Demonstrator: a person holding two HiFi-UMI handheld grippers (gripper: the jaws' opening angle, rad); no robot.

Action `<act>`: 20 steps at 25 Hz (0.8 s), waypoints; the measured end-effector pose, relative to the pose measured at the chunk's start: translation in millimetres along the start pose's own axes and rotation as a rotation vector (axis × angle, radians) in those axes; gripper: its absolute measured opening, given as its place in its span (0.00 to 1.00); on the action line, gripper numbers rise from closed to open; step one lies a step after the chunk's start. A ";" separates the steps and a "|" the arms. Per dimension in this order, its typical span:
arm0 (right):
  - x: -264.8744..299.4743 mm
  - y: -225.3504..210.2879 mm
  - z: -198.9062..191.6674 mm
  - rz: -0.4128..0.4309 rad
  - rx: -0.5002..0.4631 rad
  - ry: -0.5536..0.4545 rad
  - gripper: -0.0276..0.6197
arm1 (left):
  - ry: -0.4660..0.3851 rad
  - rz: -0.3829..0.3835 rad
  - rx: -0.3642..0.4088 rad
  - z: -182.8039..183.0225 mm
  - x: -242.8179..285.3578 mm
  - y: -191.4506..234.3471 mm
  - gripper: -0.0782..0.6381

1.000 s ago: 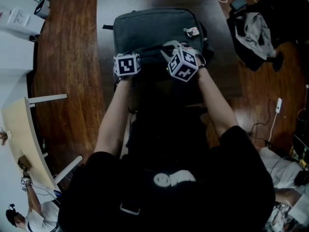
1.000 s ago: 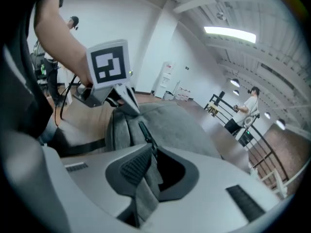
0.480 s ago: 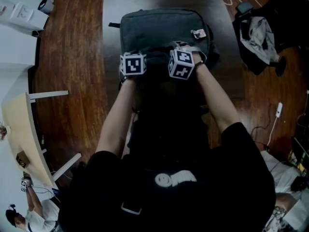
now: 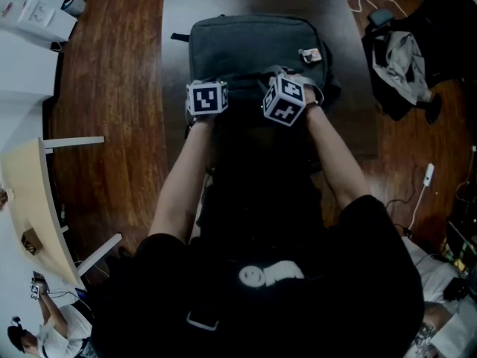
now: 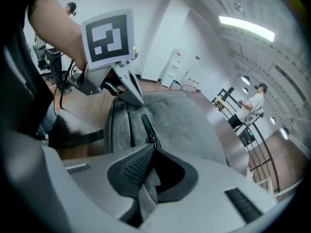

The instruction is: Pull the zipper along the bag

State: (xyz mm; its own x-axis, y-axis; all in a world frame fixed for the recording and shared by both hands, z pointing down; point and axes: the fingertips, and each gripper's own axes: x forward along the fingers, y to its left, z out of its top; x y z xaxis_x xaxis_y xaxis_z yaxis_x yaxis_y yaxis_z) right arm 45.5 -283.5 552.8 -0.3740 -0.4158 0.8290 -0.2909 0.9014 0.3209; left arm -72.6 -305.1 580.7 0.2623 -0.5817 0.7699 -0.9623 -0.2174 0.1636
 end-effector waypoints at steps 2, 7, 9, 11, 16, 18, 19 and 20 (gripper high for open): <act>-2.8 -6.5 -0.3 0.027 0.086 0.002 0.09 | 0.004 0.000 -0.026 -0.8 0.2 0.1 0.11; 2.2 -4.5 12.3 0.275 0.509 -0.031 0.07 | 0.005 0.027 -0.026 -2.5 -0.6 2.4 0.11; 5.9 2.1 15.1 0.330 0.592 -0.063 0.07 | -0.005 0.040 -0.012 -1.1 -0.6 2.4 0.11; 5.2 0.2 9.7 0.341 0.665 -0.103 0.07 | -0.014 0.038 -0.005 1.1 0.3 0.8 0.11; -2.0 -7.6 -0.5 0.333 0.660 -0.102 0.07 | -0.010 0.031 -0.001 1.4 -0.3 1.6 0.11; -3.5 -8.7 -5.8 0.330 0.651 -0.093 0.07 | -0.008 0.021 -0.002 0.2 0.0 -0.2 0.11; -4.9 -9.8 -8.9 0.325 0.652 -0.092 0.07 | -0.007 0.021 -0.002 -0.1 0.0 -0.3 0.11; -6.4 -11.6 -12.7 0.320 0.655 -0.092 0.07 | -0.006 0.023 0.001 -0.1 0.1 0.1 0.11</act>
State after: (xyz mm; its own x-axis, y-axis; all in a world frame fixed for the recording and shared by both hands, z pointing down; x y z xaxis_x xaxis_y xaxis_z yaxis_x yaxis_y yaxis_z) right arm 62.5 -289.8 549.6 -0.5930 -0.1786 0.7852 -0.6110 0.7349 -0.2943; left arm -72.6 -305.1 580.8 0.2406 -0.5912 0.7698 -0.9680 -0.2045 0.1455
